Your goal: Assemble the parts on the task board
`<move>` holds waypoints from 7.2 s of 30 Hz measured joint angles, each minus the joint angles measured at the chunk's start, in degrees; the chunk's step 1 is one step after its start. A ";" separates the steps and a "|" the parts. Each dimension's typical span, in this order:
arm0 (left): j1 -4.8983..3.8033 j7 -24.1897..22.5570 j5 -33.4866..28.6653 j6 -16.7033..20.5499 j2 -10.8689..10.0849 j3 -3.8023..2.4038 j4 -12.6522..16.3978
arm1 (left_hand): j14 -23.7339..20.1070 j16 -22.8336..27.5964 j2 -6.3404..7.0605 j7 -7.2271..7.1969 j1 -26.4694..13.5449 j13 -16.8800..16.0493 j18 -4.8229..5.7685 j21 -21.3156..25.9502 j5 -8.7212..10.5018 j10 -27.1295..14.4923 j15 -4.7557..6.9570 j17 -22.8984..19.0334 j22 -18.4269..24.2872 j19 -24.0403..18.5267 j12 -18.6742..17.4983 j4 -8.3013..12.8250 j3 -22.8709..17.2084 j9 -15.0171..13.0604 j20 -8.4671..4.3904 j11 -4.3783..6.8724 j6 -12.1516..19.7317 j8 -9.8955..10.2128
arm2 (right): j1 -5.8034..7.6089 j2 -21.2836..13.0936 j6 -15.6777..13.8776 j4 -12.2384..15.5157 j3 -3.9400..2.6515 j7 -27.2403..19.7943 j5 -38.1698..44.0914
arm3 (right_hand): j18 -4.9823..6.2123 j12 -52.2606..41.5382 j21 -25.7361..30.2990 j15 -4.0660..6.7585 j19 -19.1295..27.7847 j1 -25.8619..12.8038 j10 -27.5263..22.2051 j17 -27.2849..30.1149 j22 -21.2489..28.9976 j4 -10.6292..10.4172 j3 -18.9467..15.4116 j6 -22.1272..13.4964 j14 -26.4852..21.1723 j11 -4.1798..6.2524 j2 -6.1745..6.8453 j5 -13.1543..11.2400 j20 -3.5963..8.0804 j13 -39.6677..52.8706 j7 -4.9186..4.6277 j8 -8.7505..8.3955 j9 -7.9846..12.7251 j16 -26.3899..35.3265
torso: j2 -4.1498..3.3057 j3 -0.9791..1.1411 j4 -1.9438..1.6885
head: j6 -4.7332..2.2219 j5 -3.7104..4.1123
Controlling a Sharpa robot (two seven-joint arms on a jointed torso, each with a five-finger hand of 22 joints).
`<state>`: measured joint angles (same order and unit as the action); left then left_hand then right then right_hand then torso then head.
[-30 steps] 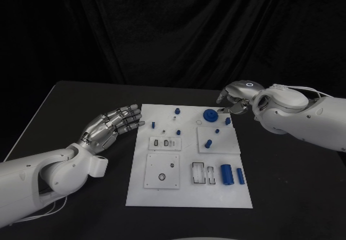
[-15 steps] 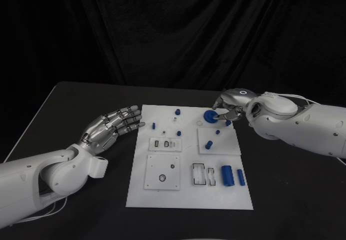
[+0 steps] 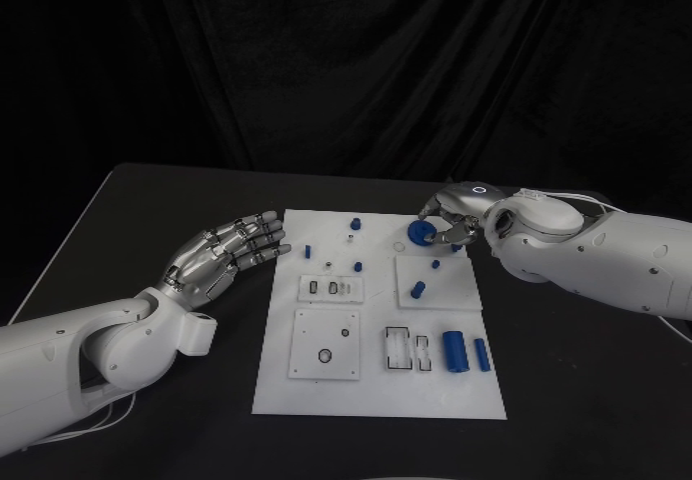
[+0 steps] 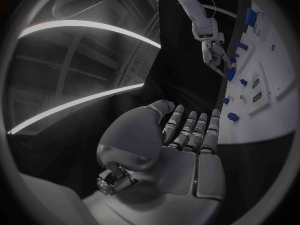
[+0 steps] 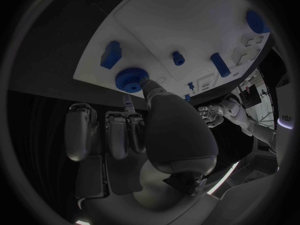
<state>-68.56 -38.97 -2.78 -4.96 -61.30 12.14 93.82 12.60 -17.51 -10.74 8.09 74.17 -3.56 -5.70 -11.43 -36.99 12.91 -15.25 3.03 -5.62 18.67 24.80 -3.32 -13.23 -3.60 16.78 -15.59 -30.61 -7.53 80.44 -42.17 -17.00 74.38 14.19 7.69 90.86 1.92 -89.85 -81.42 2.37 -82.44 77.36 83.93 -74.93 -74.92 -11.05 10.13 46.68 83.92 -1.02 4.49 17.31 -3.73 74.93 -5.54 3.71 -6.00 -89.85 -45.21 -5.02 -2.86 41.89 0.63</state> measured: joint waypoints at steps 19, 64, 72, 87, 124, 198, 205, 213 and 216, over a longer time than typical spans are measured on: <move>0.07 0.00 0.00 -0.48 0.30 0.00 -0.37 | -0.21 0.00 0.00 0.00 0.00 0.00 0.00 0.00 0.00 0.00 -0.21 0.00 -0.01 0.00 0.00 0.00 0.00 0.00 0.00 0.00 0.00 0.00 | -0.64 1.50 0.71 -2.04 -0.20 0.04 -0.07 | 0.80 0.00 1.77 0.00 0.84 0.34 0.00 0.01 0.01 2.39 1.58 3.72 0.00 0.00 -0.34 3.55 -0.37 -0.01 -1.09 2.30 -1.49 0.00 | -0.03 -0.03 0.01 | -0.12 0.01; 0.16 -0.01 0.01 -0.82 0.48 0.00 -0.24 | -0.20 -0.24 -0.24 0.00 -0.24 0.00 0.00 0.00 0.00 0.00 -0.20 0.00 -0.01 0.00 0.00 0.09 -0.40 0.00 0.00 0.00 0.00 0.00 | 3.08 8.04 -3.20 2.60 -0.29 -1.96 -0.21 | 0.79 0.01 1.54 -0.18 0.01 0.26 -0.02 0.02 -0.01 7.01 2.61 1.79 0.17 -0.41 -1.17 8.55 -0.78 -0.03 -0.23 13.32 -2.63 0.00 | 0.25 -0.21 0.12 | 0.40 -0.31; 0.16 -0.01 0.01 -0.82 0.95 0.00 -0.45 | -0.21 -0.24 -0.01 0.00 -0.47 0.00 -0.01 0.00 0.00 0.00 -0.20 0.00 -0.01 0.00 0.00 0.08 -0.40 0.00 0.00 0.00 0.00 0.00 | 2.21 10.78 -3.01 0.48 -0.39 -2.51 -0.21 | 0.78 0.01 1.54 -0.18 0.01 0.26 -0.01 0.02 0.00 6.78 2.84 0.99 0.17 -0.41 -1.17 7.66 -0.78 -0.03 -0.41 15.16 -2.63 0.00 | 0.21 -0.20 0.04 | 0.52 -0.09; 0.16 -0.01 0.01 -0.83 1.25 0.00 -0.64 | -0.20 -0.24 -0.01 0.00 -0.47 0.00 0.00 0.00 0.00 0.00 -0.20 0.00 -0.01 0.00 0.00 0.08 -0.40 0.00 0.00 0.00 0.00 0.00 | 1.17 12.99 -1.88 -0.67 -0.50 -2.98 -0.21 | 0.78 0.01 1.77 -0.31 0.01 -0.33 0.19 0.02 0.01 6.61 3.00 0.06 0.03 -0.62 -0.55 6.79 -0.78 -0.02 -0.59 18.33 -2.63 0.00 | 0.21 -0.19 0.03 | 0.69 0.21; 0.16 -0.01 0.01 -1.34 2.02 0.00 -1.36 | -0.21 -0.23 -0.23 0.21 -0.69 0.00 0.00 0.00 0.22 0.00 -0.20 0.00 -0.01 0.00 0.00 0.32 -0.95 0.00 0.00 0.00 0.21 0.00 | -0.21 15.31 0.96 -3.66 -0.59 -2.95 -0.20 | 0.78 0.01 2.29 1.58 -0.19 -0.46 0.01 0.03 -0.03 4.73 5.39 -7.52 0.07 2.05 -0.42 1.04 1.07 0.00 1.97 6.96 -7.89 0.00 | 0.19 -0.19 -0.08 | 1.13 0.57; 0.36 -0.01 0.02 -1.50 0.69 0.00 -0.94 | -0.21 -0.72 0.00 0.42 -0.91 0.00 -0.01 0.00 0.22 -0.20 -0.20 0.00 -0.01 0.00 0.21 0.63 -1.59 0.00 0.00 -0.20 0.00 0.00 | -3.24 -14.94 -8.05 10.04 0.14 -1.37 -3.85 | 3.49 3.69 19.08 0.75 4.12 2.64 0.01 -0.01 -0.03 -4.54 0.23 2.67 0.06 0.83 1.44 -9.19 0.86 -0.03 -0.20 1.21 -4.19 18.19 | 1.07 -0.07 0.58 | 2.59 -0.02; 0.37 -0.01 0.02 -1.56 0.77 0.00 -1.04 | -0.21 -0.74 0.00 0.42 -0.91 0.00 -0.01 0.00 0.22 -0.20 -0.20 0.00 -0.01 0.00 0.21 0.63 -1.59 0.00 0.00 -0.20 0.00 0.00 | -3.67 -13.56 -7.58 8.62 0.14 -1.36 -4.07 | 3.49 4.00 19.92 0.75 4.32 2.64 0.00 0.00 -0.02 -4.69 0.08 2.67 0.06 0.83 1.44 -9.43 1.06 -0.03 -0.20 0.99 -4.19 19.00 | 1.05 -0.04 0.55 | 3.04 0.01; 0.38 -0.01 0.02 -1.62 0.76 0.00 -1.04 | -0.20 -0.74 -0.23 0.42 -1.14 0.00 -0.01 0.00 0.22 -0.20 -0.20 0.00 -0.01 0.00 0.49 0.48 -1.74 0.00 0.00 -0.20 0.00 0.00 | -3.79 -12.31 -7.22 7.35 0.12 -1.36 -4.19 | 3.48 4.00 20.25 0.75 4.53 2.64 0.00 0.08 -0.01 -4.84 -0.08 2.67 0.06 0.83 1.45 -9.43 0.85 -0.03 -0.21 0.99 -4.20 19.53 | 1.02 -0.04 0.57 | 3.07 -0.25; 0.38 -0.01 0.02 -1.64 0.73 0.00 -1.04 | -0.20 -0.74 -0.23 0.42 -1.14 0.00 0.00 0.00 0.21 -0.20 -0.20 0.00 -0.01 0.00 0.48 0.48 -1.74 0.00 0.00 -0.20 0.00 0.00 | -3.80 -11.89 -7.06 7.00 0.11 -1.37 -4.21 | 3.49 4.24 20.54 0.75 4.53 2.64 -0.16 0.27 -0.01 -4.84 -0.08 2.67 0.06 0.99 1.45 -9.43 0.85 -0.03 -0.21 0.99 -4.20 19.75 | 1.02 -0.04 0.57 | 3.06 -0.21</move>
<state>-68.18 -38.98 -2.76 -6.60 -60.57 12.14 92.78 12.40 -18.24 -10.97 8.50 73.03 -3.56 -5.70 -11.43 -36.78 12.71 -15.45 3.02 -5.64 18.67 25.28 -2.84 -14.97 -3.60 16.78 -15.79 -30.61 -7.53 76.64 -54.06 -24.07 81.38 14.31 6.32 86.65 5.41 -85.61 -60.88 3.12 -77.91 80.00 83.77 -74.66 -74.93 -15.89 10.06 49.34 83.98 -0.04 5.94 7.89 -2.88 74.90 -5.75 4.70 -10.20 -70.10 -44.20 -5.06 -2.29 44.95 0.42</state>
